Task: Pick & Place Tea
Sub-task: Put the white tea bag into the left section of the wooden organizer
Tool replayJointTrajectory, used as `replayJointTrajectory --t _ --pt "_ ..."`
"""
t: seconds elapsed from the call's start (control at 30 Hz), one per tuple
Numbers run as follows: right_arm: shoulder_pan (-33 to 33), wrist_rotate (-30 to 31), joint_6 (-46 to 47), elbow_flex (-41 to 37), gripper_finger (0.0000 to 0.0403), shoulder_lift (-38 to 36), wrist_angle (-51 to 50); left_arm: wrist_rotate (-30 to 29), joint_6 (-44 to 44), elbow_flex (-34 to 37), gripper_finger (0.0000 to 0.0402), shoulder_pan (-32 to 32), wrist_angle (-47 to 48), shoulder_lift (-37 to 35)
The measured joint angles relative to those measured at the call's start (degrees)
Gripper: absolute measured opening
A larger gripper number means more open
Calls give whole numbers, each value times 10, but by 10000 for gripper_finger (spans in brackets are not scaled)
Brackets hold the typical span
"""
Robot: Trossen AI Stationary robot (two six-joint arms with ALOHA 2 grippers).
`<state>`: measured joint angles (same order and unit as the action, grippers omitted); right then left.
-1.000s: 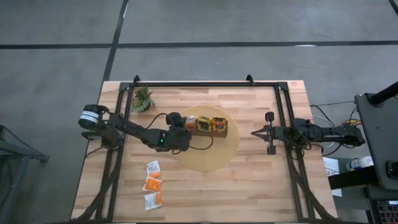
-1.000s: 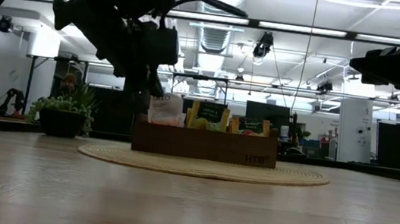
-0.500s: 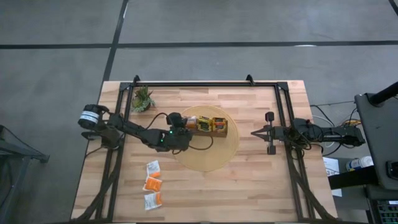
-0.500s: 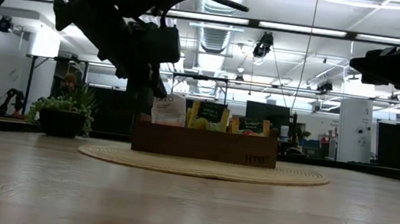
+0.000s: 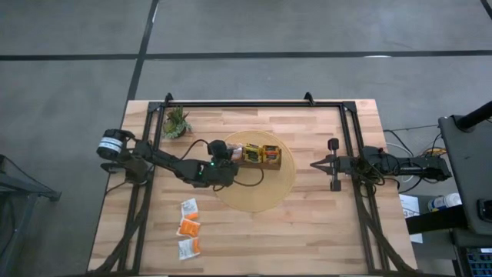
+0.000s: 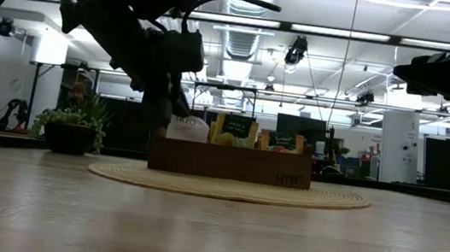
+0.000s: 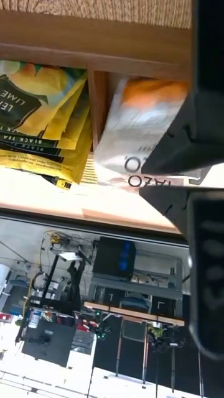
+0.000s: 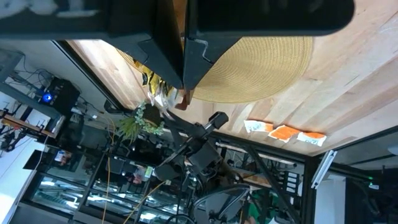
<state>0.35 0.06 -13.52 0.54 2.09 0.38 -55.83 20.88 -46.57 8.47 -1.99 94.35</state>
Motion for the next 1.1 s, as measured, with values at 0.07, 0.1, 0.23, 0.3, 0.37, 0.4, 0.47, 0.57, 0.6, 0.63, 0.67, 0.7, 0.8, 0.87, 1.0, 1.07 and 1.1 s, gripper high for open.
replayJointTrajectory --t 0.07,0.1,0.23,0.3,0.37,0.4,0.47,0.57,0.6,0.63,0.67,0.7,0.8,0.87,1.0,1.07,1.1 --pt "0 0 0 0 8 0 0 0 0 0 53 0 0 0" --pt "0 0 0 0 8 0 0 0 0 0 64 0 0 0" --pt "0 0 0 0 8 0 0 -29 0 0 105 0 -2 0" --pt "0 0 0 0 8 0 0 -63 1 0 118 0 -8 0" --pt "0 0 0 0 8 0 0 -91 2 -1 125 0 -7 -1" --pt "0 0 0 0 8 0 0 -102 2 -2 127 0 -6 -1" --pt "0 0 0 0 8 0 0 -108 1 -3 128 0 -6 -1" --pt "0 0 0 0 8 0 0 -108 1 -3 128 1 -6 -1" --pt "0 0 0 0 8 0 0 -108 1 -3 128 1 -6 -1" --pt "0 0 0 0 8 0 0 -108 1 -3 128 1 -6 -2" --pt "0 0 0 0 8 0 0 -108 2 -3 128 1 -6 -3" --pt "0 0 0 0 8 0 0 -108 1 -3 128 1 -6 -5" --pt "0 0 0 0 8 0 0 -108 0 -3 129 6 -6 -8" --pt "0 0 0 0 8 0 0 -108 0 -3 128 12 -5 -13" --pt "0 0 0 0 8 0 0 -108 -1 -3 128 30 -5 -27" --pt "0 0 0 0 8 0 0 -111 -6 -3 128 42 -4 -34" --pt "0 0 0 0 8 0 0 -112 -13 -3 129 48 0 -37"
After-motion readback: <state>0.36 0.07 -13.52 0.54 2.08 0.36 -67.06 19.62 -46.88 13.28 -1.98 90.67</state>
